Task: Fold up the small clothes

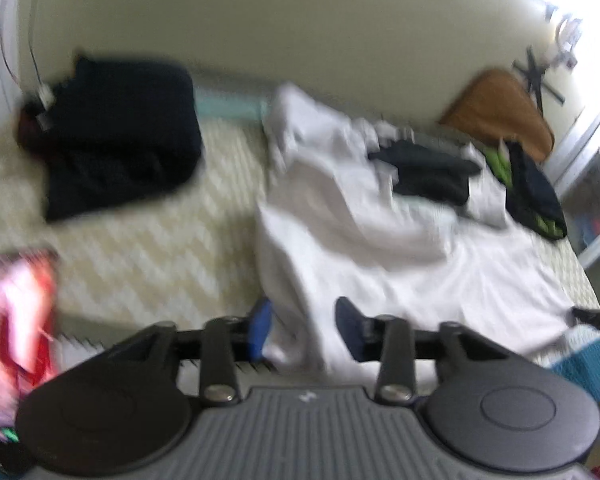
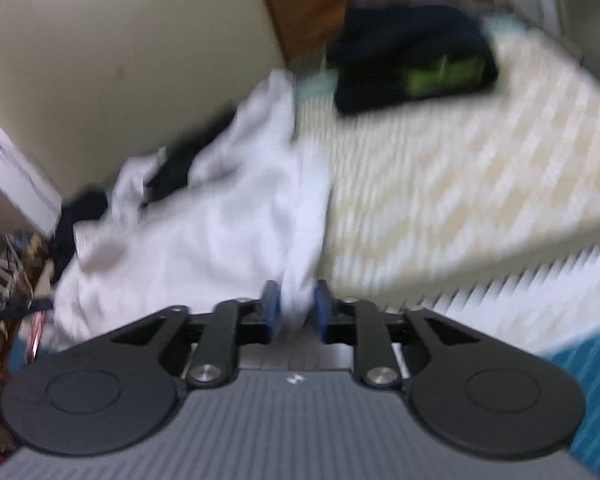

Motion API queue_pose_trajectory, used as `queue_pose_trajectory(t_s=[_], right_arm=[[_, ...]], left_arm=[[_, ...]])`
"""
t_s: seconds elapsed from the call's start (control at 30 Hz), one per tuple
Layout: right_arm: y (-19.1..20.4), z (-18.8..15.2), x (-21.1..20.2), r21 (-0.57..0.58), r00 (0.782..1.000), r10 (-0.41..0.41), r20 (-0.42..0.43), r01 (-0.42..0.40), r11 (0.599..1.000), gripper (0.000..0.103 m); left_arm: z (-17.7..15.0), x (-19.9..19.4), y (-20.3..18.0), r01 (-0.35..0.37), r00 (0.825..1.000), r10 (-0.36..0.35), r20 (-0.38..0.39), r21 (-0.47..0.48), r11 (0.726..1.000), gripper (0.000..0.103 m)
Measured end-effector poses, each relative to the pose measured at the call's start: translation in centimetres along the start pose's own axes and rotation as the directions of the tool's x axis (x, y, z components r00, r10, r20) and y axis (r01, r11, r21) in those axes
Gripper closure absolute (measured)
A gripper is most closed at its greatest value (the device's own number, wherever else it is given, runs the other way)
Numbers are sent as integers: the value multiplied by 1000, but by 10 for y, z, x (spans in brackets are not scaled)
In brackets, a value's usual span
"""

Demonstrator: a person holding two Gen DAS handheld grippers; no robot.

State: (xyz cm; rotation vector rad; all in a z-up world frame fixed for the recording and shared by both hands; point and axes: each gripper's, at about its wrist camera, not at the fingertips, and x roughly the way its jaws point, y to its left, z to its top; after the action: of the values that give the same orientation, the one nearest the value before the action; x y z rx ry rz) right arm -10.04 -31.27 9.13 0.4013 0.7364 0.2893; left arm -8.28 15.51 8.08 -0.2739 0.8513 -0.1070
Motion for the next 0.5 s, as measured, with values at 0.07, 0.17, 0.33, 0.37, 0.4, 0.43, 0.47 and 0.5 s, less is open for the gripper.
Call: queue_pose_trajectory(t_s=[0.07, 0.17, 0.33, 0.37, 0.4, 0.43, 0.47, 0.5], right_arm=[[0, 24, -18, -14, 992, -5, 123, 7, 1000, 68], [16, 72, -7, -108, 981, -3, 192, 24, 994, 68], [60, 150, 84, -247, 989, 98, 113, -67, 967, 66], [69, 162, 111, -270, 992, 94, 88, -67, 961, 64], [75, 169, 130, -294, 994, 84, 69, -60, 954, 60], [82, 179, 157, -321, 997, 67, 45, -49, 946, 54], [86, 187, 182, -342, 999, 50, 19, -40, 939, 51], [89, 195, 202, -356, 999, 32, -9, -33, 934, 43]], left_arm=[[18, -15, 4, -27, 996, 26, 86, 7, 1000, 59], [61, -7, -6, -76, 984, 66, 165, 57, 995, 52], [141, 72, -34, -89, 986, 65, 153, 158, 983, 23], [154, 94, -35, -99, 988, 78, 134, 159, 982, 18], [169, 118, -34, -99, 991, 85, 104, 145, 984, 14], [178, 136, -31, -87, 994, 78, 71, 129, 988, 13], [186, 154, -27, -70, 997, 66, 34, 111, 991, 7], [193, 170, -22, -64, 998, 63, 8, 91, 994, 3]])
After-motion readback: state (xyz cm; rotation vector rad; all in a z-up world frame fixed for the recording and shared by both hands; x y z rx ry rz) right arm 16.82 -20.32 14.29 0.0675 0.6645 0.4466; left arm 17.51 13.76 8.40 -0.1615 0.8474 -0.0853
